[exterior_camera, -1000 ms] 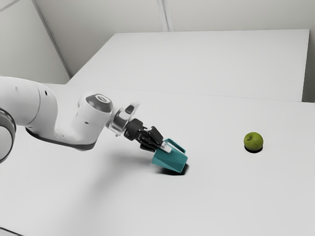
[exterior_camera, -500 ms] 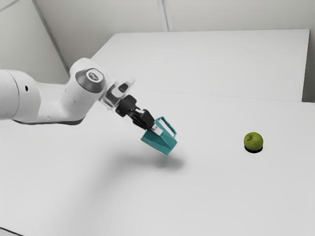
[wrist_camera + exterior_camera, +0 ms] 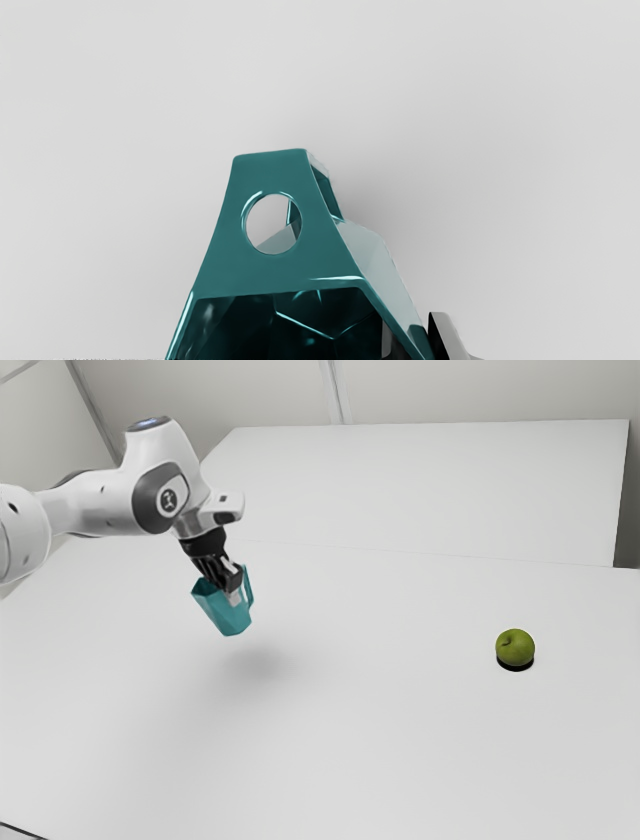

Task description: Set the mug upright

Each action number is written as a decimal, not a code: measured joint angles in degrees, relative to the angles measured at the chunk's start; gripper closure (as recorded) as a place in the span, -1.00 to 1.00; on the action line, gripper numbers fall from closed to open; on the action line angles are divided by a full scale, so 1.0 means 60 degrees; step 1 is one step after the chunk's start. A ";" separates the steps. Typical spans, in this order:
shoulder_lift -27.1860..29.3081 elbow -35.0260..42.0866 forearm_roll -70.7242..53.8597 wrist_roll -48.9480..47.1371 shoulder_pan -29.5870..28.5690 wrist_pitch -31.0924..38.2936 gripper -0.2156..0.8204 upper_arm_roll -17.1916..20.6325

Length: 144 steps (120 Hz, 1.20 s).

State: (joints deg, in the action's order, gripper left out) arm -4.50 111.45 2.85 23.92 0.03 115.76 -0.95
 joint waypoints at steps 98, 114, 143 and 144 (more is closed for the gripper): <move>-0.1166 0.0289 -0.0407 -0.2150 0.0083 0.1043 -0.10 0.0063; -0.0550 0.0150 -0.0284 -0.2230 0.0082 0.0658 -0.32 0.0079; -0.0439 -0.2468 -0.0123 -0.2356 0.0104 -0.1165 -0.50 0.0085; -0.0439 -0.2559 -0.0122 -0.2359 0.0106 -0.1238 -0.50 0.0085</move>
State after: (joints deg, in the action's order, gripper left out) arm -7.13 96.10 2.12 9.76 0.66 108.33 -0.44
